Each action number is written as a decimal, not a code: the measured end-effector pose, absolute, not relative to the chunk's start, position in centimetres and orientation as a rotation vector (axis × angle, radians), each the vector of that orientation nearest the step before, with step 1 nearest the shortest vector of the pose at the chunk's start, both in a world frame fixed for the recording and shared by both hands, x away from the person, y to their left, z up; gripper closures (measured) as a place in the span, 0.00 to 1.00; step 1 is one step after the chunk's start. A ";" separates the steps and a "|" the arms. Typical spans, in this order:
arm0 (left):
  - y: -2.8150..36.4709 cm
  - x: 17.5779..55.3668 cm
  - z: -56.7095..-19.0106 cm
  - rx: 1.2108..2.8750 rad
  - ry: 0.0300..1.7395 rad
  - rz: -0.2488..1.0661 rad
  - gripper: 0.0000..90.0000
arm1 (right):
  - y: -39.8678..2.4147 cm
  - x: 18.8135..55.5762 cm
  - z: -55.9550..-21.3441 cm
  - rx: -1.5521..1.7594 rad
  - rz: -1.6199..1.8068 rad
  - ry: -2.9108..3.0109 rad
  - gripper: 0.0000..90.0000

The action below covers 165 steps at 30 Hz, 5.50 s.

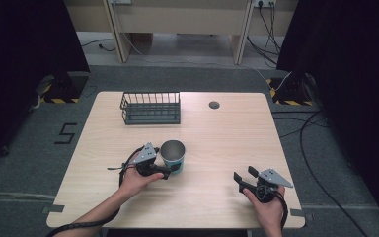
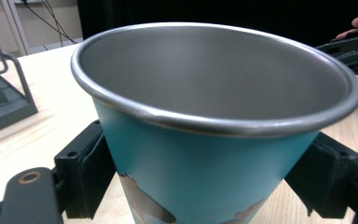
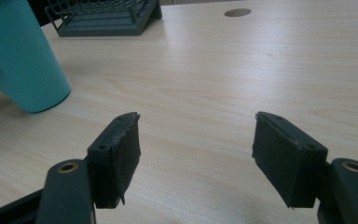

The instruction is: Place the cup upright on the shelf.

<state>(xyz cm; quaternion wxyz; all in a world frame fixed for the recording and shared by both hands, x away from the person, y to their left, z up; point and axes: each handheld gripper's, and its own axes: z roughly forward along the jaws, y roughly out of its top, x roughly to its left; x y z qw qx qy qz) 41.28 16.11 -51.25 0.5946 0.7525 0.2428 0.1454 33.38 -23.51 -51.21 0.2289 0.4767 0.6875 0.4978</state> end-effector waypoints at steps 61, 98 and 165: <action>22.9 45.1 -46.1 1.663 0.706 0.578 0.18 | -23.6 33.3 -51.2 1.323 1.368 1.879 0.36; 23.3 50.3 -43.3 1.617 0.783 0.669 0.18 | -23.6 33.3 -51.2 1.323 1.371 1.881 0.36; 21.4 60.5 -45.0 1.601 1.024 0.775 0.18 | -23.6 33.3 -51.2 1.245 1.396 1.875 0.35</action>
